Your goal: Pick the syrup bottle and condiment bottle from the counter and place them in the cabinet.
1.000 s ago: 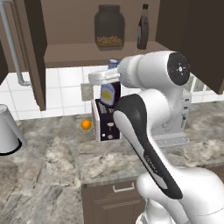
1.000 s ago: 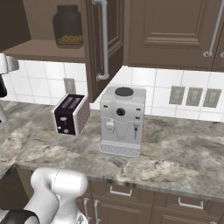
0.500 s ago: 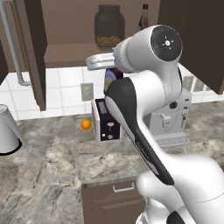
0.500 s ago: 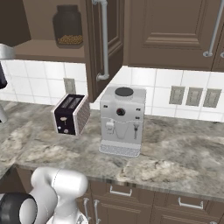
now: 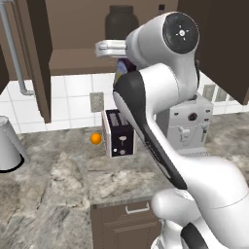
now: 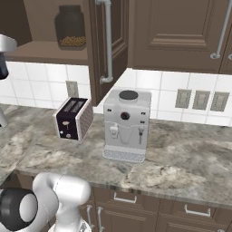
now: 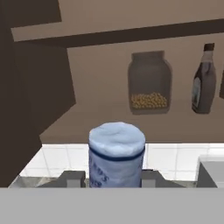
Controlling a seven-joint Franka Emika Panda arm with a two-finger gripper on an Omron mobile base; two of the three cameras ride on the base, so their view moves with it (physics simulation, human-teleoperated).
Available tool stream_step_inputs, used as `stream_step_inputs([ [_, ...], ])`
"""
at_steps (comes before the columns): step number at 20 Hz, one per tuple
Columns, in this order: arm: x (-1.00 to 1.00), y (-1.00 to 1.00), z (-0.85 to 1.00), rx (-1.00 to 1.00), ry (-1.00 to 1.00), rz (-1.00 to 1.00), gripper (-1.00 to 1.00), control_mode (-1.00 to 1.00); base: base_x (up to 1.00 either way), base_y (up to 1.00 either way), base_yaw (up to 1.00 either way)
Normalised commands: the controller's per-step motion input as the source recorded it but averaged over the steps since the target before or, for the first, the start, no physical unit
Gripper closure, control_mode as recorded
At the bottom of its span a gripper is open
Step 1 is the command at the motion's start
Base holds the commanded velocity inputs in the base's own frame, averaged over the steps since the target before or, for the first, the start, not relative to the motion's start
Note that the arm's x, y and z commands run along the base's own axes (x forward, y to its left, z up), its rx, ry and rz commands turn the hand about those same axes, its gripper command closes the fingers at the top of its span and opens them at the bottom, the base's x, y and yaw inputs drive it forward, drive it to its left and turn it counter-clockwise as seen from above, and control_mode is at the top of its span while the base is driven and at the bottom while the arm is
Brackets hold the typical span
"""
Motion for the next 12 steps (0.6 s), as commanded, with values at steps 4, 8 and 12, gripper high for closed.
stream_step_inputs([
  [4,0.0,-0.12,0.05,0.1,-0.27,-0.06,1.0,-1.0,0.0,0.0,0.0],
  [8,0.0,-0.03,0.0,0.03,-0.21,-0.02,1.0,-1.0,0.0,0.0,0.0],
  [12,0.02,0.02,0.03,0.0,-0.03,0.0,1.0,-1.0,0.0,0.0,0.0],
])
